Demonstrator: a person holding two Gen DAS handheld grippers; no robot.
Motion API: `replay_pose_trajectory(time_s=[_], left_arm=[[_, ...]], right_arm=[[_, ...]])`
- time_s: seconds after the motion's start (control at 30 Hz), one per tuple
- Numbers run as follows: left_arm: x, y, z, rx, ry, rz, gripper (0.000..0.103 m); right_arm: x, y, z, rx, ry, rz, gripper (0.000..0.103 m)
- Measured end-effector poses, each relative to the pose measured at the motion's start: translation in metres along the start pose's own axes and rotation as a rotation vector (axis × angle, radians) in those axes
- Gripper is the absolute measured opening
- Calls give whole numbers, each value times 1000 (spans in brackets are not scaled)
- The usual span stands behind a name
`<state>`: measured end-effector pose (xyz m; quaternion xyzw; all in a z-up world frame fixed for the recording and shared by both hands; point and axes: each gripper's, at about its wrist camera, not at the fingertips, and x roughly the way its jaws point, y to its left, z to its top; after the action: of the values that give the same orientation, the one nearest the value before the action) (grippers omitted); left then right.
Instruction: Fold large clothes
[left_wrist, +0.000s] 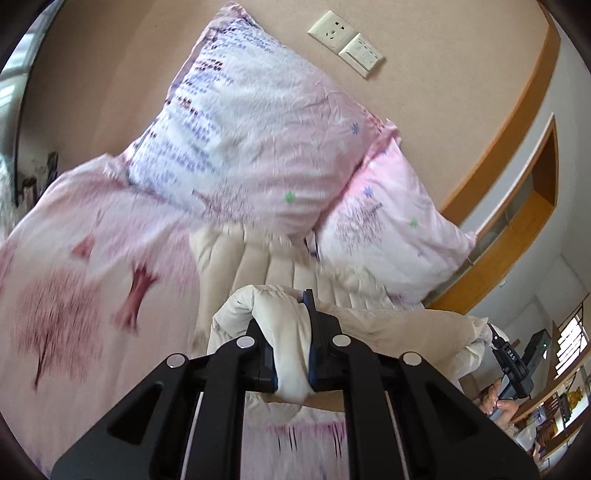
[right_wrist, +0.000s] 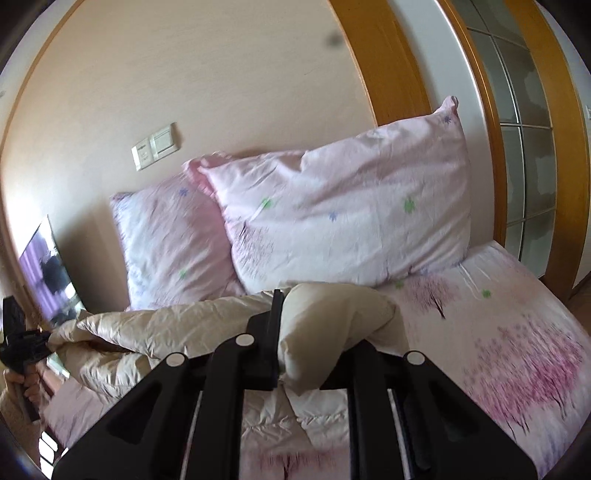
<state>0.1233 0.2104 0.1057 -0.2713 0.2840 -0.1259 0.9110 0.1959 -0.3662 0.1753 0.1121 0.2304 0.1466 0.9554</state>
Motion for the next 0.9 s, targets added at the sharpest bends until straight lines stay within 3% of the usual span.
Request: replay_pose_trajectory(time_s=[0.2,0.33,0.53,0.63,0.7,0.77,0.9], left_arm=[[71,37,34,-100,24,4,9],[113,67,36,-196,63,-6,9],[141,93,31,-286,88,-37,9],[151,99,32,-325,101,-59,9],[158,103,34,-355,106,-70,10],[163,105,38,-370,96,-68,11],[174,107,45,-400,70,-77,17]], right_arm=[[91,-6,12,36,59,-77,13],[144,-15,4,69,162,-121,13],[197,-39,-6,192,285,-128,14],[211,-54,-8,295,322,-114,20],[224,-65,-9,388,343,-92,47],[236,-77,-9,485,346,-49,56],[258,-95,-6,580,358,-29,61]])
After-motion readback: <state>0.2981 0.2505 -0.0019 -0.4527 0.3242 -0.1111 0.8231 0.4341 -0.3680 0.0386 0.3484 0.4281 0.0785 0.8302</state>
